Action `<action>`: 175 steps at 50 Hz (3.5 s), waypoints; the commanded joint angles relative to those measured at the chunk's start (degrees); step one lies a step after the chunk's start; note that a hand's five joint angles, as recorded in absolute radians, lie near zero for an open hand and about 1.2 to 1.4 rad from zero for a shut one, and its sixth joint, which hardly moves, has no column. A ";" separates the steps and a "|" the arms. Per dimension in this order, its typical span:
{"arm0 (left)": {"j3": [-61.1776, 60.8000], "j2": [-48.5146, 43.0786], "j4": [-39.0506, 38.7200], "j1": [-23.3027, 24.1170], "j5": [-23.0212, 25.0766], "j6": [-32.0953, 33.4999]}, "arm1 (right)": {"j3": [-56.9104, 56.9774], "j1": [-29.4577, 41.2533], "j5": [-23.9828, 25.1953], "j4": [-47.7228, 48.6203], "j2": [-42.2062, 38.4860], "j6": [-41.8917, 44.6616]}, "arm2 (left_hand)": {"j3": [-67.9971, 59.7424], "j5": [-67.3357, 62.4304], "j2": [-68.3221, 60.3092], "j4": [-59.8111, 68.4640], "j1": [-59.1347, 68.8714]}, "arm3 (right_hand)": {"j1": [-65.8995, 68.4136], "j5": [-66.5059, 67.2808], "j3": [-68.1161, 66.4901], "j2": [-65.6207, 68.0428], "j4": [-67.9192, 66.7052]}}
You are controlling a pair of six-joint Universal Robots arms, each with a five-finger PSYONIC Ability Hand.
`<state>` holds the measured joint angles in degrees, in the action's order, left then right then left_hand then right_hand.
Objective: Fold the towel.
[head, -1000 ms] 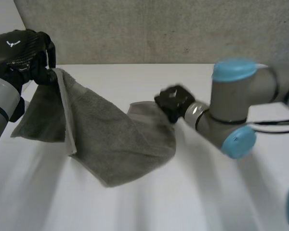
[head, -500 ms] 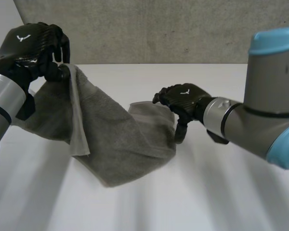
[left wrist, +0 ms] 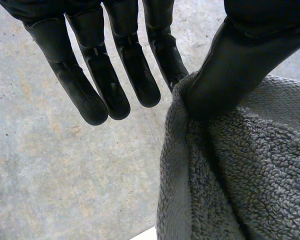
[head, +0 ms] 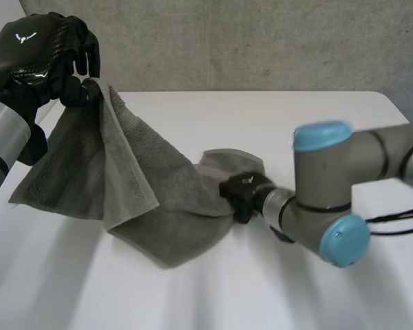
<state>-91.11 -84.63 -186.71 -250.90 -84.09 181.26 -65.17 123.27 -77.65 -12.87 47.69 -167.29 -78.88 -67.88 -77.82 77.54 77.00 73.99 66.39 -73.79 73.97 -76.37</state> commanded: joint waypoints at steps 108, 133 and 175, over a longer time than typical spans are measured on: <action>-20.60 0.52 -6.47 -20.40 11.67 15.97 | -35.55 -8.39 0.92 24.65 16.82 12.60 | 66.65 65.64 65.58 -65.31 -64.77 | -15.97 -18.37 15.77 -15.95 18.35; -27.01 0.00 5.13 -32.62 31.62 30.71 | -32.65 -18.33 3.47 25.79 18.84 -1.81 | 63.29 62.28 62.22 -61.95 -61.41 | 6.01 3.61 -6.21 6.03 -3.63; -25.96 -15.13 5.31 -32.90 25.11 41.81 | -33.00 -16.84 6.19 25.79 14.45 -1.28 | 56.56 55.55 55.49 -55.22 -54.68 | -19.24 -21.64 19.04 -19.22 21.62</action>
<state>-117.42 -99.23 -181.37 -283.88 -57.65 221.90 -98.28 105.88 -72.15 12.88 64.03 -168.72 -21.88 -12.06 -21.87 21.63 21.82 46.83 36.35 -47.18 47.52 -47.23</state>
